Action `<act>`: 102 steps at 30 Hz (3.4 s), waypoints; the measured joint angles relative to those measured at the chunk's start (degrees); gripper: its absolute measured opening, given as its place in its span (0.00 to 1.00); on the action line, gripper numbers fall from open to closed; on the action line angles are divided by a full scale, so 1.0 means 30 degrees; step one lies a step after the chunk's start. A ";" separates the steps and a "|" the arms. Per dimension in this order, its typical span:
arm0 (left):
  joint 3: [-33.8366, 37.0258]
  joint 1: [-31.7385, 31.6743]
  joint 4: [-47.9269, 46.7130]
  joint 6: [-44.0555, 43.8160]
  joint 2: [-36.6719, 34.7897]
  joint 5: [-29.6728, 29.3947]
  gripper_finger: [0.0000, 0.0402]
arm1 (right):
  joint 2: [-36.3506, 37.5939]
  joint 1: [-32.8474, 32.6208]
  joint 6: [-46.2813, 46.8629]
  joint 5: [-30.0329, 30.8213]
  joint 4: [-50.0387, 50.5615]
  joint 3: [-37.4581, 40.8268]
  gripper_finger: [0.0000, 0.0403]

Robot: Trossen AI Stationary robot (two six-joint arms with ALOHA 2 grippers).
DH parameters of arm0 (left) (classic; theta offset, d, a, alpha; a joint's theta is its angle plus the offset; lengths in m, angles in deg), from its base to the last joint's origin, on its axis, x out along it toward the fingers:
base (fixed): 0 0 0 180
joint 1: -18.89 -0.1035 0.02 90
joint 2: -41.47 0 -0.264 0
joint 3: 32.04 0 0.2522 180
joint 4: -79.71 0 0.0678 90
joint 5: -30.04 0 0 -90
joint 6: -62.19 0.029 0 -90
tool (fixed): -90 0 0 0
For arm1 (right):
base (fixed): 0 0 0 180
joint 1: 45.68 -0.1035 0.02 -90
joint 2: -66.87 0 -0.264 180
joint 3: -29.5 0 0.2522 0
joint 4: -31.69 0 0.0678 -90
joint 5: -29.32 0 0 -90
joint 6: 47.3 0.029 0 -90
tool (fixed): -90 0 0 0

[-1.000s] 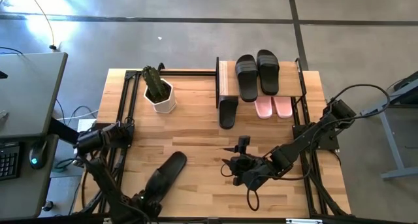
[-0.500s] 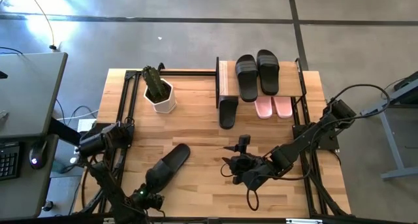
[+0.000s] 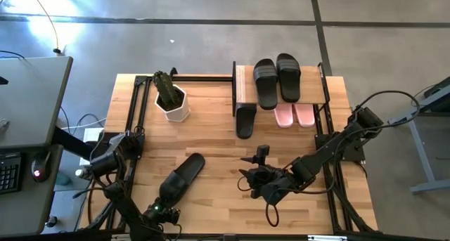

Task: Pick and place slides into the shelf
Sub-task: Put the black slipper under the shelf

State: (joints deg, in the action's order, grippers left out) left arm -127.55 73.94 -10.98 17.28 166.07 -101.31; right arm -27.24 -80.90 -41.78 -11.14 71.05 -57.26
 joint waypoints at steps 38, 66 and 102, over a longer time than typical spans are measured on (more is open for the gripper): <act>-0.4877 -0.1231 -0.4196 0.0261 -0.1594 -0.4838 0.01 | 0.0015 0.0160 -0.0526 0.0687 -0.0111 -0.2308 0.48; -1.2598 0.0150 -0.0374 1.1854 -1.0322 -1.0737 0.00 | 0.0022 -0.3127 -0.7017 0.0289 0.5409 -1.2633 0.48; -1.4732 0.0903 0.4615 1.9681 -1.0393 -0.9212 0.00 | -0.0816 0.1035 -1.1161 -0.9532 0.0462 -1.2626 0.43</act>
State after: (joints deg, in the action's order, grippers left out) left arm -171.75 76.65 2.87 76.32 134.89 -128.94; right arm -29.69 -77.80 -75.26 -39.74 72.44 -95.13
